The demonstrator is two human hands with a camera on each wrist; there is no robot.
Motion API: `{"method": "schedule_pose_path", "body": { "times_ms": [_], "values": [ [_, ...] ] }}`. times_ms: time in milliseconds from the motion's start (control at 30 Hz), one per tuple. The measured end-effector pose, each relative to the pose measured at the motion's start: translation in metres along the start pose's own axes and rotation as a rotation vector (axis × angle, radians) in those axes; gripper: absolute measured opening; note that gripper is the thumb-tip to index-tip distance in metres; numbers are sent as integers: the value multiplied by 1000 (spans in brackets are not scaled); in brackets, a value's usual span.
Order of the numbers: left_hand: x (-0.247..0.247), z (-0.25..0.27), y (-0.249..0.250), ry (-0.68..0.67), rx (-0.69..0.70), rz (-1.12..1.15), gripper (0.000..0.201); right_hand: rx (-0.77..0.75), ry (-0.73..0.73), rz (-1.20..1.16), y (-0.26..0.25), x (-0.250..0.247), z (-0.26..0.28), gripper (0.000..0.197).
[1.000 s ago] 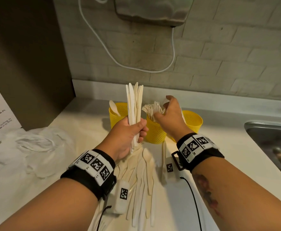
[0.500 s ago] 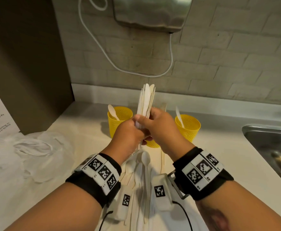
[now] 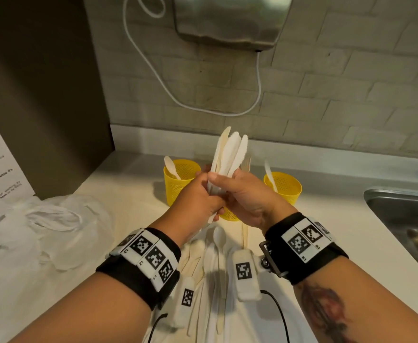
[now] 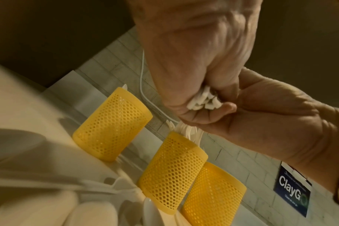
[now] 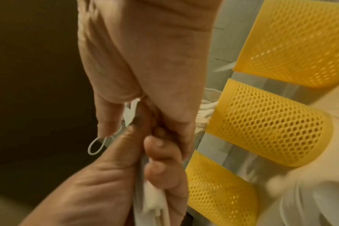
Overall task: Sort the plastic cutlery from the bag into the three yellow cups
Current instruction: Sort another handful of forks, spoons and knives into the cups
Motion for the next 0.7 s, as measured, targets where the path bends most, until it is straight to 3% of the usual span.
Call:
{"method": "schedule_pose_path", "body": {
  "times_ms": [67,133,300,467,533,600,700],
  "values": [
    [3,0,3,-28,-15,-57,56,26,46,66,1,2,-1,33],
    [2,0,3,-47,-47,-65,50,21,87,60,0,4,-1,28],
    [-6,1,-4,-77,-296,250,36,-236,180,-138,-11,5,-10,8],
    [2,-4,4,-9,-266,329,54,-186,166,97,9,16,-10,21],
    [3,-4,8,27,-261,343,62,-186,162,144,13,19,-12,13],
    [0,-2,10,15,-229,359,72,-199,166,108,8,20,-16,10],
    [-3,0,22,30,-185,375,66,-220,127,16,-4,25,-17,11]
  ]
}}
Point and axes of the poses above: each hand's wrist, its own z-axis away from the middle knuckle, its own x-axis out of the palm, y = z × x, the point moved 1 cm from there along -z, towards the middle knuckle, and after that the axes turned 7 degrees about -z, right-handed, at the moved point
